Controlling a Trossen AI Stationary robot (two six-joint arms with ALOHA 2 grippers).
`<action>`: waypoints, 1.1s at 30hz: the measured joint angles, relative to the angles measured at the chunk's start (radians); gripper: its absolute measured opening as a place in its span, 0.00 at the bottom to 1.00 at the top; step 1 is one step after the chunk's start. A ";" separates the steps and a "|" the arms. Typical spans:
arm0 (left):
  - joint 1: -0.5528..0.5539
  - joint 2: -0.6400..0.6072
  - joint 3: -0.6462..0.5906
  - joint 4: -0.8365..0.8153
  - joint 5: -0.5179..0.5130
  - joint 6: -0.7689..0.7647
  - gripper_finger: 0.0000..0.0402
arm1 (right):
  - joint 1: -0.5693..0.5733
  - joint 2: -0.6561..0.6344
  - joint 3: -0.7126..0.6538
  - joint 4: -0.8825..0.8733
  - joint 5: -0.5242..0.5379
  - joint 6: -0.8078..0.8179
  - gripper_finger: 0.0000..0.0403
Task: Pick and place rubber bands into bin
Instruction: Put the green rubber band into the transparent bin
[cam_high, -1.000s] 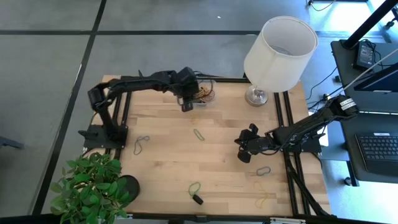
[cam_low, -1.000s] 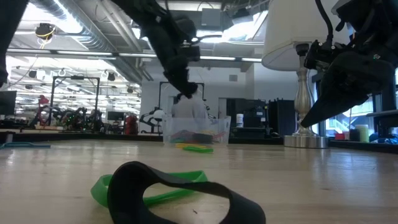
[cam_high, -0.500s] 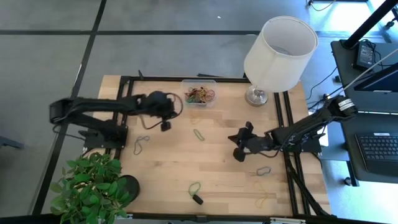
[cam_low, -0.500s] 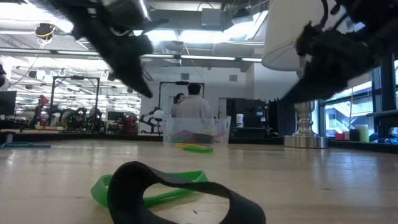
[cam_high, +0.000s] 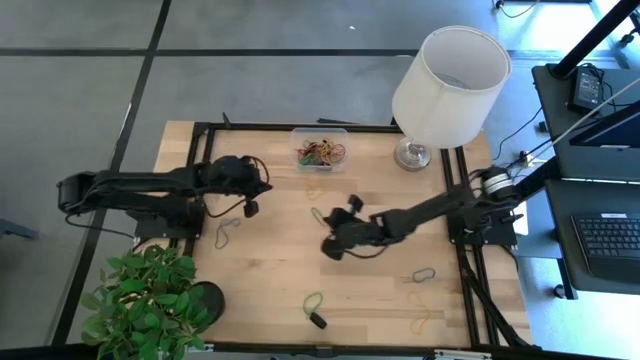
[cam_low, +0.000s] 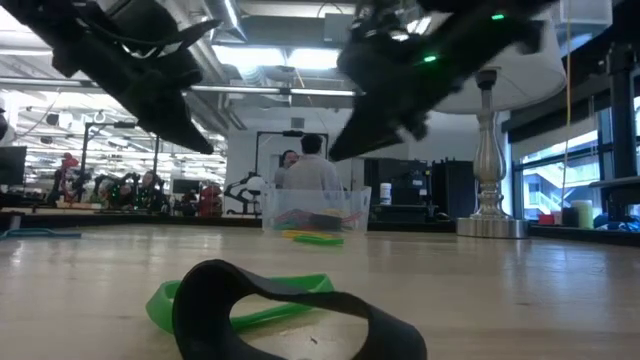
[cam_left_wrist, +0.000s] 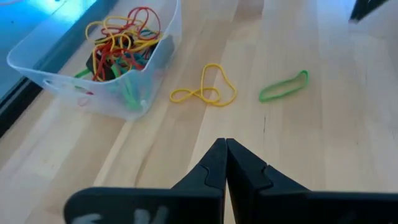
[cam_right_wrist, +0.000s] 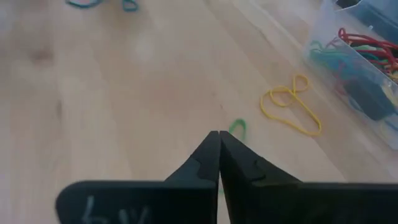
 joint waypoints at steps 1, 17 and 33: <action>0.000 -0.004 -0.010 0.009 0.000 0.000 0.00 | -0.010 0.028 0.035 -0.022 0.000 0.002 0.03; 0.000 -0.062 -0.175 0.195 0.004 -0.015 0.00 | -0.115 0.273 0.284 -0.350 -0.127 0.194 0.30; 0.000 -0.069 -0.187 0.229 0.002 0.093 0.00 | -0.114 0.328 0.285 -0.312 -0.137 0.103 0.03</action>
